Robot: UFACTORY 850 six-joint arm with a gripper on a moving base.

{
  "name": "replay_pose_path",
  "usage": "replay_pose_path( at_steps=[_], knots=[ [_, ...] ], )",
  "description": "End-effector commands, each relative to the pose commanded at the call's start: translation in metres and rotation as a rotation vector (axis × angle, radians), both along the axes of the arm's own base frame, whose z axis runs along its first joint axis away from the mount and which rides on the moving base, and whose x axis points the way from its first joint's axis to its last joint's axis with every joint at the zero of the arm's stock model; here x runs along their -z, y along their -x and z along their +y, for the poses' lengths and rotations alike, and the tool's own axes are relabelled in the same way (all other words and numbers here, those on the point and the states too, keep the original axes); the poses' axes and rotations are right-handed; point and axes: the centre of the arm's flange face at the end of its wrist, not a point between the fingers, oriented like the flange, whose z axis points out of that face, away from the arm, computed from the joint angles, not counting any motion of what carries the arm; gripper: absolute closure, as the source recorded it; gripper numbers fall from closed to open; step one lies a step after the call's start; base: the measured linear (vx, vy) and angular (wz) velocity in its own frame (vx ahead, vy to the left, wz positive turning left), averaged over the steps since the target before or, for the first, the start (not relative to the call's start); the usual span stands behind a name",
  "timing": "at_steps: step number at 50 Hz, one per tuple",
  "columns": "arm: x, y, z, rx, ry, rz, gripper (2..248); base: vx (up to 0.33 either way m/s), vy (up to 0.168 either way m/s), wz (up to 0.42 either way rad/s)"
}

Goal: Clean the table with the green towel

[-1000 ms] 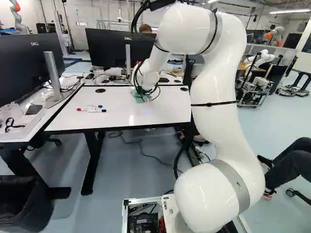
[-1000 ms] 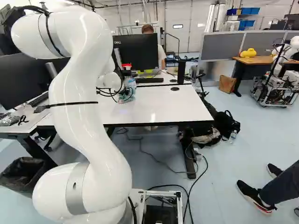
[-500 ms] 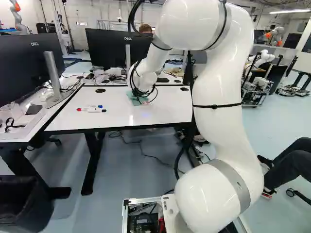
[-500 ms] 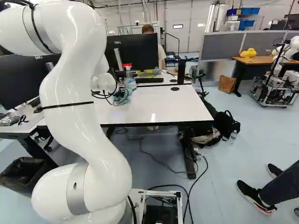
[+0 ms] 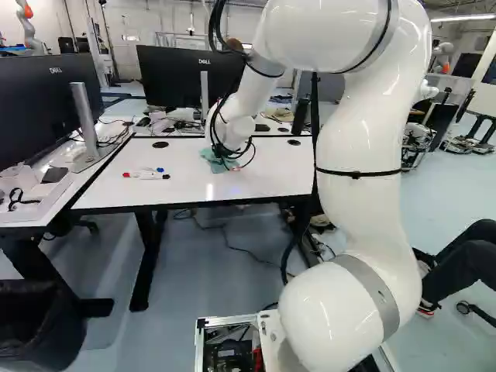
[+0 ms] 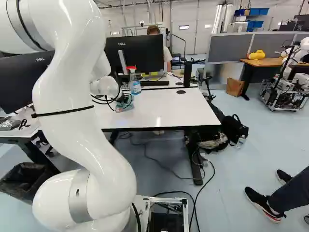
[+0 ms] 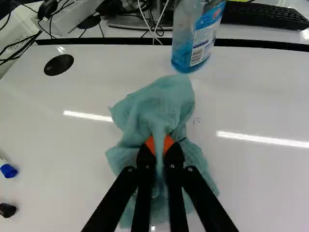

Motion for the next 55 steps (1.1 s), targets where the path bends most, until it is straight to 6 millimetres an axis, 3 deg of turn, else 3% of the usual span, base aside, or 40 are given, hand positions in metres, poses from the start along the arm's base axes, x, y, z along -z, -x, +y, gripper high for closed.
replay_pose_path(
  at_steps=[15, 31, 55],
  knots=[
    [0.000, -0.003, -0.025, 0.043, 0.001, 0.002, 215, 0.000, 0.000, 0.000],
    [0.001, -0.022, -0.046, 0.087, -0.002, -0.007, 215, 0.000, 0.000, 0.000],
    [0.005, -0.067, -0.050, 0.106, -0.008, -0.035, 215, 0.000, 0.000, 0.000]
  ],
)
